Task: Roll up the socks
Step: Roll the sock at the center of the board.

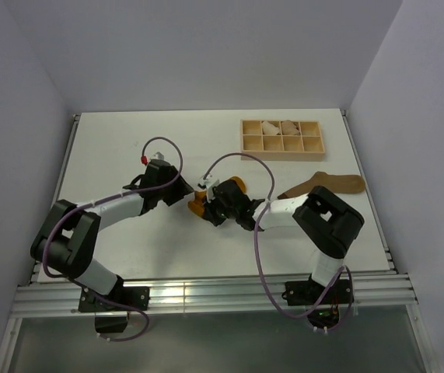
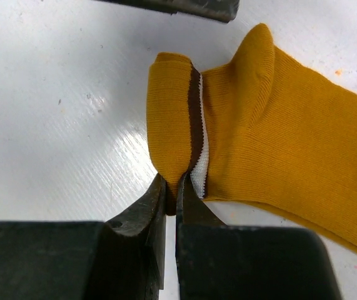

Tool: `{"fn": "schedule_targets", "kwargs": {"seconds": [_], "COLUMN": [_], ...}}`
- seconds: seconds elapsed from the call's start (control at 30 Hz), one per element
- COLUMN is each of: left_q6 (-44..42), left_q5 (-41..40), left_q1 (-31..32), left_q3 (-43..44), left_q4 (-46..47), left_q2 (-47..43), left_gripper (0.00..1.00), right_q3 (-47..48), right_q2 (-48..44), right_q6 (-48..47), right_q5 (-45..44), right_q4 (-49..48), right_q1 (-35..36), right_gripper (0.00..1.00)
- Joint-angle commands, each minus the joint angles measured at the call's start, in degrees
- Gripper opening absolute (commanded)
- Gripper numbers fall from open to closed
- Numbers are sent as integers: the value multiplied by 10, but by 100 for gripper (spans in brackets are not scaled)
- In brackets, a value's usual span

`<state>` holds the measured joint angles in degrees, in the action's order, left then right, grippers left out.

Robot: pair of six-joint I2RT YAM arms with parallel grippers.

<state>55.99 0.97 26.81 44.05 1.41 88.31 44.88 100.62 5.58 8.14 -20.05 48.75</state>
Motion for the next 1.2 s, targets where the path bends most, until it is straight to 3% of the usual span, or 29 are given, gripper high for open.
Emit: {"fn": "schedule_targets", "kwargs": {"seconds": [0.0, 0.4, 0.83, 1.17], "left_q6": [-22, 27, 45, 50], "left_q5": [26, 45, 42, 42], "left_q1": [-2, 0, 35, 60], "left_q3": [22, -53, -77, -69], "left_q4": [27, 96, 141, 155], "left_q2": [13, -29, -27, 17], "left_gripper": [54, 55, 56, 55], "right_q3": [-16, -21, -47, -65], "right_q2": [-7, 9, 79, 142], "right_q6": [23, 123, 288, 407], "right_q5": [47, 211, 373, 409], "right_q4": [80, 62, -87, -183], "right_q1": [-21, -129, -213, -237], "right_gripper": [0, 0, 0, 0]}}
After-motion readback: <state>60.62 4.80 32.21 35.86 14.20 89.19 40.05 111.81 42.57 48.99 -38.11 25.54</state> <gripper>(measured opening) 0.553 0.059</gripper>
